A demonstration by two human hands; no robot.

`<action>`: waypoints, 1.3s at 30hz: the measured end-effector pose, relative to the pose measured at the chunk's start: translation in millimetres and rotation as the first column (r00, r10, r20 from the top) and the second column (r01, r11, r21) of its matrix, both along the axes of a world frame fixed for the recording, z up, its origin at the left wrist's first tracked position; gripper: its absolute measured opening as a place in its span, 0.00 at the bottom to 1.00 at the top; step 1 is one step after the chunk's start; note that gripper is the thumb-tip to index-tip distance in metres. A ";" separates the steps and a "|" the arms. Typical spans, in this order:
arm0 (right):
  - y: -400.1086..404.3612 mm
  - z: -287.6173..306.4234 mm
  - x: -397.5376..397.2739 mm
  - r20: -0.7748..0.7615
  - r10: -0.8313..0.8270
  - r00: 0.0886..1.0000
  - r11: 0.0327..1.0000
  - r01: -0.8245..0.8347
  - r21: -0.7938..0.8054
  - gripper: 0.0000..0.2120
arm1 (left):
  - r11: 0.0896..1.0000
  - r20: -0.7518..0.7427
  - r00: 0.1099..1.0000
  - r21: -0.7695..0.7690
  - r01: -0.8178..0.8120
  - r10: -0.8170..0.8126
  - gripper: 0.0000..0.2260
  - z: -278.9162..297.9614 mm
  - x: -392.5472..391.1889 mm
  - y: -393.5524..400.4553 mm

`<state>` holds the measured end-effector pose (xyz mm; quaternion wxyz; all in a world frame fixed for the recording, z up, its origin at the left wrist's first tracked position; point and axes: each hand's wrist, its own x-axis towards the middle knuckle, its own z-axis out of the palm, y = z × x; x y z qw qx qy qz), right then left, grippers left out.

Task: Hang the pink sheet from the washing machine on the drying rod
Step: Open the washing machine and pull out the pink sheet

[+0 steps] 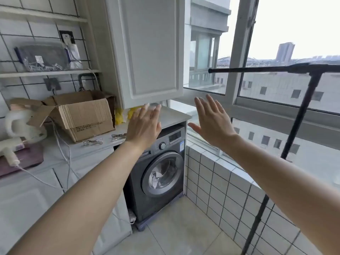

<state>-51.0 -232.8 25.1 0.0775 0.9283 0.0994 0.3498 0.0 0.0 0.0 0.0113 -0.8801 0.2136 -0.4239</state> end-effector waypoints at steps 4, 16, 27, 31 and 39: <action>1.8 -40.5 21.6 -0.093 0.043 0.995 0.999 -0.045 -0.017 0.35 | 0.998 -0.027 0.998 0.015 0.060 -0.059 0.21 -36.1 16.1 -7.5; 2.3 -171.8 132.1 -0.358 0.073 0.931 0.997 -0.070 0.022 0.31 | 0.997 -0.242 0.967 -0.005 0.079 -0.078 0.14 -164.6 123.6 0.5; -2.1 -282.0 223.6 -0.645 0.012 0.764 0.996 0.048 0.076 0.27 | 1.000 -0.608 0.794 0.027 -0.001 0.017 0.09 -279.0 205.3 26.0; -6.1 -309.2 248.7 -0.694 0.014 0.720 0.995 0.061 0.083 0.23 | 0.999 -0.687 0.725 0.015 -0.045 0.043 0.07 -309.3 223.4 21.9; -27.5 -347.8 336.8 -0.751 0.046 0.659 0.996 0.030 0.088 0.19 | 0.977 -0.824 0.562 -0.054 -0.206 0.073 0.14 -348.2 285.4 -9.0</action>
